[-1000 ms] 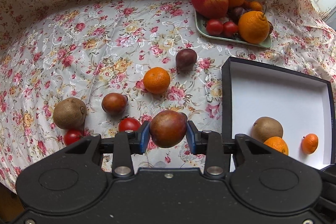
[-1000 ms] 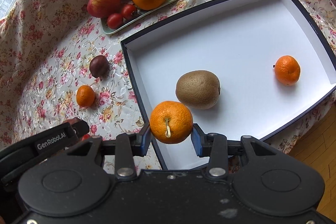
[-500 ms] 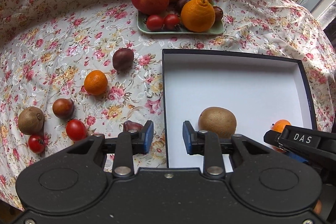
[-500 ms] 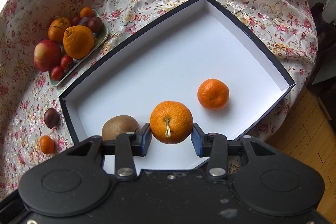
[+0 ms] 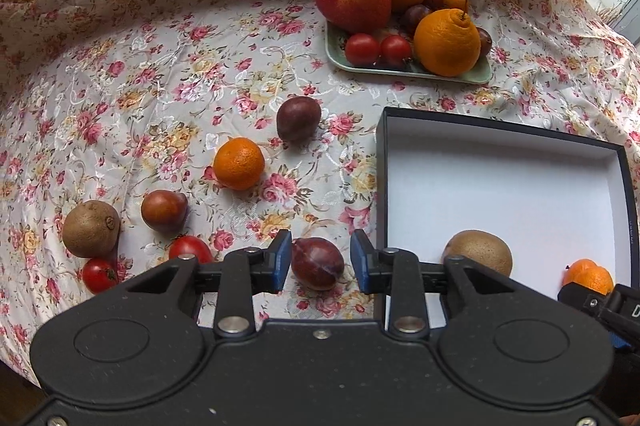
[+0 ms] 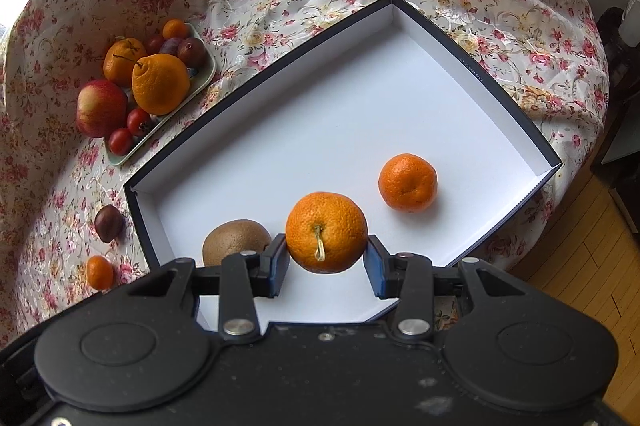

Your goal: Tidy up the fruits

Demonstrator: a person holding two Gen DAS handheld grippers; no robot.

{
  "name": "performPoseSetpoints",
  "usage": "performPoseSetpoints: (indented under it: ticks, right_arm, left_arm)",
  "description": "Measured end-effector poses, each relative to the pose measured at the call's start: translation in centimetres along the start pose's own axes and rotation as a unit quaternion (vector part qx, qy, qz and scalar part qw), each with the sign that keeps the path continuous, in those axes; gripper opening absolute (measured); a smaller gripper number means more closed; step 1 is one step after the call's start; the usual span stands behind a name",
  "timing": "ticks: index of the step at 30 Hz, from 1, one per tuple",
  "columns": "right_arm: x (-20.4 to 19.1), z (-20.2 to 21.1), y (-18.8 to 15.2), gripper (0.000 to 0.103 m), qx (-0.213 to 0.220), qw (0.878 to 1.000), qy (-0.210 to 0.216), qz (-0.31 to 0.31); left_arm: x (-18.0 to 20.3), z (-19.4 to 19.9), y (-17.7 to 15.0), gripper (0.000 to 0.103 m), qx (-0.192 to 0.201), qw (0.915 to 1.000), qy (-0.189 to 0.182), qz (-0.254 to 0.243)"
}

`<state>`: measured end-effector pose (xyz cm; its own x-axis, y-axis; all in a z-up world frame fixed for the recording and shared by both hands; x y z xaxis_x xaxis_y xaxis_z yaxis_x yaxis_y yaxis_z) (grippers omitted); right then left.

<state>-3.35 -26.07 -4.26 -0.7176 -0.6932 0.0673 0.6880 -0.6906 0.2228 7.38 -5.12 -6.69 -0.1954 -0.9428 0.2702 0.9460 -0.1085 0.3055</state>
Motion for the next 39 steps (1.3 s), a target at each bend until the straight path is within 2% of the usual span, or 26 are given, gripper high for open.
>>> performPoseSetpoints:
  ticks: [7,10,14,22,25,28,30,36,39]
  right_arm:
    - [-1.3,0.3,-0.3,0.043,-0.002,1.0,0.011,0.007]
    - [-1.5,0.3,-0.3,0.043,-0.005,1.0,0.014,0.008]
    - [-1.8,0.2,-0.5,0.043,-0.005,1.0,0.011,0.011]
    - [-1.4,0.1,-0.4,0.043,-0.006,1.0,0.009,0.009]
    - [-1.1,0.0,-0.4,0.043,-0.007,1.0,0.007,0.008]
    - [-0.7,-0.1,-0.3,0.043,-0.008,1.0,0.004,0.004]
    - [-0.3,-0.2,-0.2,0.043,-0.009,1.0,0.003,0.0]
    - [0.8,-0.3,0.2,0.043,-0.009,1.0,0.002,-0.012]
    - [1.5,-0.4,0.5,0.043,-0.009,1.0,0.002,-0.019]
  left_arm:
    - [-3.0,-1.7,-0.9,0.042,-0.044,0.9957,-0.032,0.074]
    - [-2.9,-2.2,-1.2,0.043,-0.046,0.9951,-0.037,0.079]
    - [-2.5,-2.5,-1.0,0.051,-0.039,0.9955,-0.036,0.079]
    - [-1.5,-4.1,-0.9,0.057,-0.042,0.9963,-0.035,0.066]
    - [-1.5,-4.6,-1.1,0.056,-0.048,0.9965,-0.025,0.064]
    - [-1.7,-5.2,-1.4,0.051,-0.053,0.9963,-0.013,0.067]
    - [-1.7,-4.9,-1.2,0.045,-0.042,0.997,-0.005,0.065]
    - [-1.6,-4.6,-0.9,0.045,-0.026,0.997,0.006,0.072]
    - [-0.9,-3.5,-0.3,0.045,-0.004,0.9981,0.012,0.061]
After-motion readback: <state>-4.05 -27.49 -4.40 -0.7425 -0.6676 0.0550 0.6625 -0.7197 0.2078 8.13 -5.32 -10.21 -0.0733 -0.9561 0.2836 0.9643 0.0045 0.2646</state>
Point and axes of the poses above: each gripper's, at about its wrist camera, not at the fingertips, and z roughly against the way its jaws point, x to its right, y to its top, the point moved 7 cm from there along -z, roughly the way its jaws point, and after that the axes turned 13 degrees about -y, right-handed, at the moved point
